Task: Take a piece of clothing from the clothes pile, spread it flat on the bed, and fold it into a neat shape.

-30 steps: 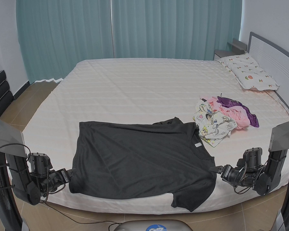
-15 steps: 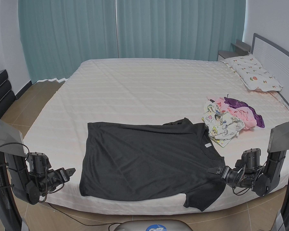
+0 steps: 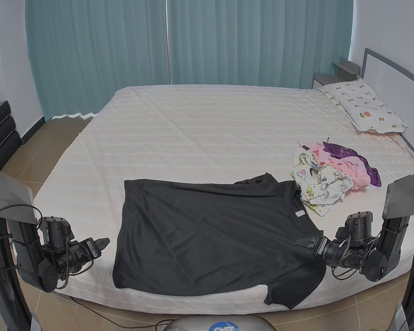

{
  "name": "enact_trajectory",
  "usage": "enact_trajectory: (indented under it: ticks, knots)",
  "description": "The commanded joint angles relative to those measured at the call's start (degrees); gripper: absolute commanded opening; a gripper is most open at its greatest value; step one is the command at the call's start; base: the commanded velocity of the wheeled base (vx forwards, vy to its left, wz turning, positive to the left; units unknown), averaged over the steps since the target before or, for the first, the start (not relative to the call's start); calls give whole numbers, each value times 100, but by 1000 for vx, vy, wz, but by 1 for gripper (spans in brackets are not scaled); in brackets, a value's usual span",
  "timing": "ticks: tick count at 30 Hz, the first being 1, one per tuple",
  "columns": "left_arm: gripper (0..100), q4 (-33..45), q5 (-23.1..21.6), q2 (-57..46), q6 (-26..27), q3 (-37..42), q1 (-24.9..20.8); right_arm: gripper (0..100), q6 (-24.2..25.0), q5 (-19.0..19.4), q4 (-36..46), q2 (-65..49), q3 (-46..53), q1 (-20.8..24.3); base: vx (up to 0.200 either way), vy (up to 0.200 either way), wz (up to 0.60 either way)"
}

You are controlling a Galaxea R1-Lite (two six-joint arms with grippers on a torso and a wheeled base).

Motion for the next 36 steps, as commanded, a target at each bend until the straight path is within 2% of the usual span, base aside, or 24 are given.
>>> enact_trajectory:
  ticks: [1, 6, 8, 10, 12, 14, 19, 21, 24, 30, 36]
  knots:
    - [100, -6, -6, 46, -3, -25, 0, 100, 80, -7, -169, -139, -142, 25, 200, 0, 0]
    - [100, -15, -32, 90, -12, -60, 0, 100, 88, -51, -107, -183, -626, 122, 80, 0, 0]
    - [100, -15, -41, 143, -56, -104, 0, 100, 80, -192, 86, -139, -1206, 184, 0, 0, 0]
    - [100, -15, -50, 161, -188, -140, -9, 100, 80, -359, 631, -113, -1909, 227, 0, 0, 0]
    - [100, -6, -103, 169, -293, -148, -17, 100, 71, -622, 1563, -25, -2884, 307, 0, 0, 0]
    - [100, -6, -164, 169, -328, -148, -17, 100, 62, -719, 1914, 63, -3262, 315, 0, 0, 0]
    - [100, -6, -331, 222, -759, -148, -272, 100, -70, -1106, 3101, 775, -5090, 412, 0, 0, 0]
    - [100, -6, -322, 222, -803, -157, -316, 100, -122, -1141, 3233, 872, -5275, 412, 0, 0, 0]
    - [100, -15, -322, 249, -1066, -201, -360, 100, -553, -1369, 3725, 1214, -5802, 438, 0, 0, 0]
    - [100, -24, -340, 389, -1049, -148, -387, 100, -878, -1422, 3751, 1478, -6022, 412, 200, 0, 0]
    - [100, -24, -340, 468, -1049, -157, -422, 100, -1089, -1422, 3769, 1768, -6409, 386, 0, 0, 0]
